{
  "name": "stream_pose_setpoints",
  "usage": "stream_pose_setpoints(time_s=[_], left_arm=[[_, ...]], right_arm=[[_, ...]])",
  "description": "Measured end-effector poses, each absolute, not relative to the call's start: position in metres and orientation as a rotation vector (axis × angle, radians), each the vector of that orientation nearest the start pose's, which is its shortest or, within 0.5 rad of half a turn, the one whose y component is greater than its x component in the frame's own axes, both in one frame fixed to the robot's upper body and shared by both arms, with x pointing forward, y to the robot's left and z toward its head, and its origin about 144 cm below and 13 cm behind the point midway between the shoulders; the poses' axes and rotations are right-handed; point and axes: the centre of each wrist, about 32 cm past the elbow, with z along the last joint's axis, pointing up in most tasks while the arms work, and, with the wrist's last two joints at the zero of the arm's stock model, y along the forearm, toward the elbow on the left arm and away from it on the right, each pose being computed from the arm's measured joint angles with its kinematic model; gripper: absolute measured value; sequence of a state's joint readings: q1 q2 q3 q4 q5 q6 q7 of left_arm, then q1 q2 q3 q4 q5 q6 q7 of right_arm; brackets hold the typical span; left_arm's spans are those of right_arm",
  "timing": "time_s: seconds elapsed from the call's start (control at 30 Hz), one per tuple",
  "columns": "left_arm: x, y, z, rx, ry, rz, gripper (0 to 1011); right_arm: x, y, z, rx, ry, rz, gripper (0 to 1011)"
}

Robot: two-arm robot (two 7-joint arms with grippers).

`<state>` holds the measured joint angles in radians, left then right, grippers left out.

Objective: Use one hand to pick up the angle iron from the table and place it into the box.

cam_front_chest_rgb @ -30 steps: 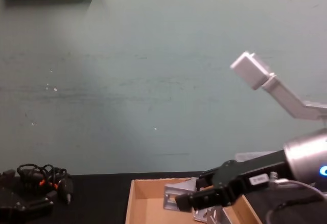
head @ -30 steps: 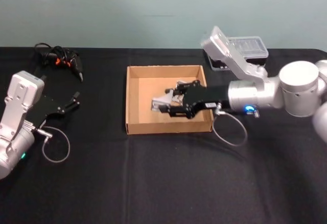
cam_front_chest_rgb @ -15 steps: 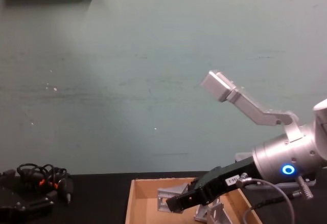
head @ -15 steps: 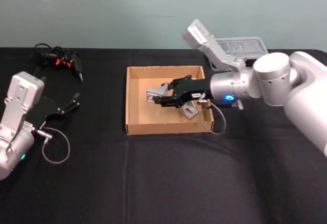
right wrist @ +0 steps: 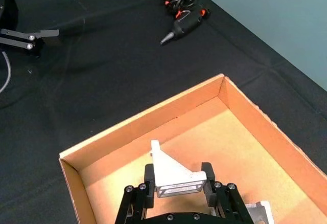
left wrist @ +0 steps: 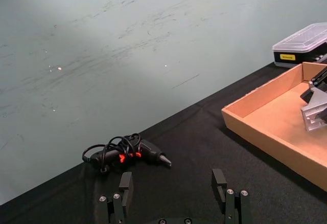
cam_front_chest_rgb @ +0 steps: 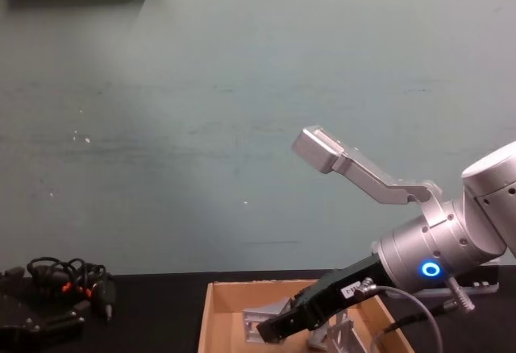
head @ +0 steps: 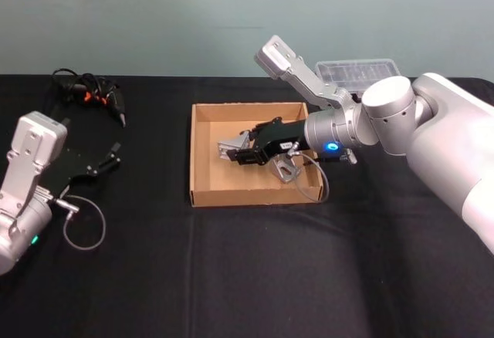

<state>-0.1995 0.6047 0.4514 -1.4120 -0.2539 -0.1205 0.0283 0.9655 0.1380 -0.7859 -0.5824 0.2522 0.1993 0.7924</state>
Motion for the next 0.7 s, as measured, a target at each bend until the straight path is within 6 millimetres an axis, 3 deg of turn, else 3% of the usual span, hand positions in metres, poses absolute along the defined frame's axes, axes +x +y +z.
stream_pose_setpoints(time_s=[0.2, 0.33, 0.4, 0.47, 0.7], left_arm=[[0.4886, 0.3097, 1.1398, 0.304, -0.285, 1.248, 1011], [0.4886, 0.3097, 1.1398, 0.304, -0.285, 1.248, 1011], [0.4886, 0.3097, 1.1398, 0.304, -0.285, 1.248, 1011], [0.4886, 0.3097, 1.1398, 0.304, -0.285, 1.248, 1011], [0.4886, 0.3096, 1.1398, 0.304, -0.285, 1.248, 1011]], right_arm=[[0.673, -0.1818, 1.2175, -0.587, 0.093, -0.489, 549], [0.6728, -0.1822, 1.2174, -0.586, 0.093, -0.489, 613], [0.6728, -0.1823, 1.2175, -0.586, 0.093, -0.489, 658], [0.6727, -0.1823, 1.2175, -0.585, 0.092, -0.488, 775], [0.6725, -0.1825, 1.2175, -0.583, 0.093, -0.488, 947]])
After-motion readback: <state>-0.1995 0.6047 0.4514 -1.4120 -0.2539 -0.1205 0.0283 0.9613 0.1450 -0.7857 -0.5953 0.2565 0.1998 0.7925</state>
